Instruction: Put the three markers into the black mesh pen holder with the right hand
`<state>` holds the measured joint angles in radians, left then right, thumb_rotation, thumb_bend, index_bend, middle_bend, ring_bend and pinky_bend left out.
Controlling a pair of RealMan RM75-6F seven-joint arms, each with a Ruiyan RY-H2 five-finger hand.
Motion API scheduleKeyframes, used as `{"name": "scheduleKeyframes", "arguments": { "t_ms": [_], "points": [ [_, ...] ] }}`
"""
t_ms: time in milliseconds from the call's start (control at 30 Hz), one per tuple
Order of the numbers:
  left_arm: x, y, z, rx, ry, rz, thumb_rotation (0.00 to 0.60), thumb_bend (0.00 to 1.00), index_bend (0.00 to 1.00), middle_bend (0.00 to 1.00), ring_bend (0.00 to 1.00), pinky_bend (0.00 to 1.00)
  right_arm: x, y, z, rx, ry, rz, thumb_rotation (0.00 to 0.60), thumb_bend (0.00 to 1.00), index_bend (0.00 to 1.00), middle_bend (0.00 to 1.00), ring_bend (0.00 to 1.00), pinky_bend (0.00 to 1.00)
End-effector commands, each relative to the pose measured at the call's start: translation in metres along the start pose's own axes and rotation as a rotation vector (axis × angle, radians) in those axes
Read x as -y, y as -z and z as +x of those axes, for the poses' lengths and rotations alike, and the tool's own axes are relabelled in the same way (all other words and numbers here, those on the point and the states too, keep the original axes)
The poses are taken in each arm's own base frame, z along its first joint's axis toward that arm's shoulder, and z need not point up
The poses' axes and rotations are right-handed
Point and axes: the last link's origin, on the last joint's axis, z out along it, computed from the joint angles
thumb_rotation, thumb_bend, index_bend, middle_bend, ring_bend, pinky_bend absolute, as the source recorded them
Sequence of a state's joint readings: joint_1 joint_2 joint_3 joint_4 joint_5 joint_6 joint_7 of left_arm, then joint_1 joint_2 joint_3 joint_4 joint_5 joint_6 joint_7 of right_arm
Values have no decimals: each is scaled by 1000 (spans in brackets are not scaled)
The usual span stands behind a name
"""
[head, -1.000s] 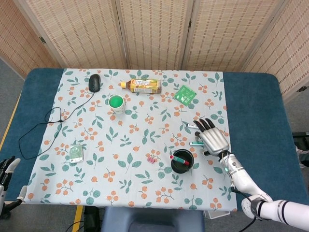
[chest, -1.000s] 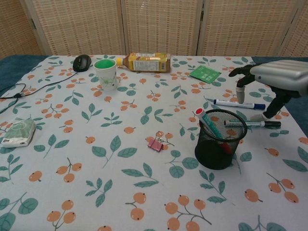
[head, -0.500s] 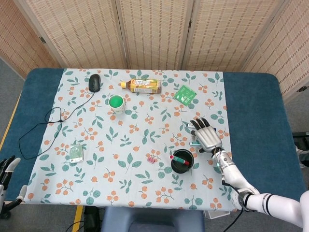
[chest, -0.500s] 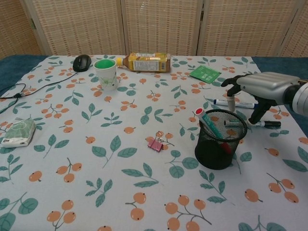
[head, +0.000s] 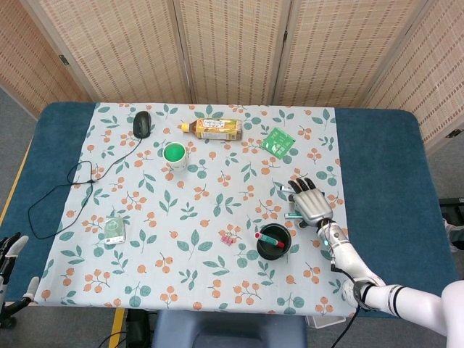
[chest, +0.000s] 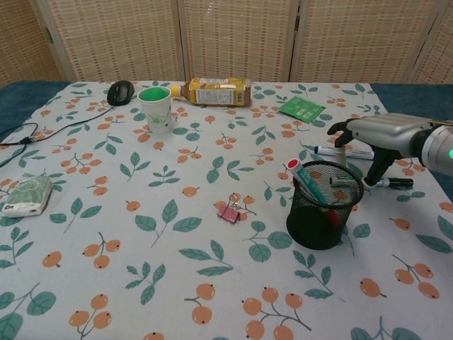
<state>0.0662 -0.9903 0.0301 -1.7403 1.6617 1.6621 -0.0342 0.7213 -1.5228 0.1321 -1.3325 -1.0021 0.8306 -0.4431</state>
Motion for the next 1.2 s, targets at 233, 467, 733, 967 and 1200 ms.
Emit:
{"name": "scheduleKeyframes", "arguments": {
  "t_ms": [233,467,733,967,1200],
  "points": [
    [1,0,0,1,0,2,600,448,0,74,51,223,-1,-6,-5,23,-5,-9,600,232,489,62,0,0],
    [2,-2,0,3,2,4,600,448,0,74,51,223,-2,-16,-9,44,-11,-18,600,261,512,71,0,0],
    [5,-5,-1,1,4,1,600,448,0,74,51,223,-3,-21,-9,45,1,-20,600,330,607,106,0,0],
    [5,-5,0,-5,6,-5,600,448,0,74,51,223,-4,-15,3,22,-4,-10,600,346,666,130,0,0],
    [4,-6,-2,0,1,-7,600,448,0,74,51,223,-1,23,57,-141,-66,39,600,341,666,130,0,0]
  ]
}}
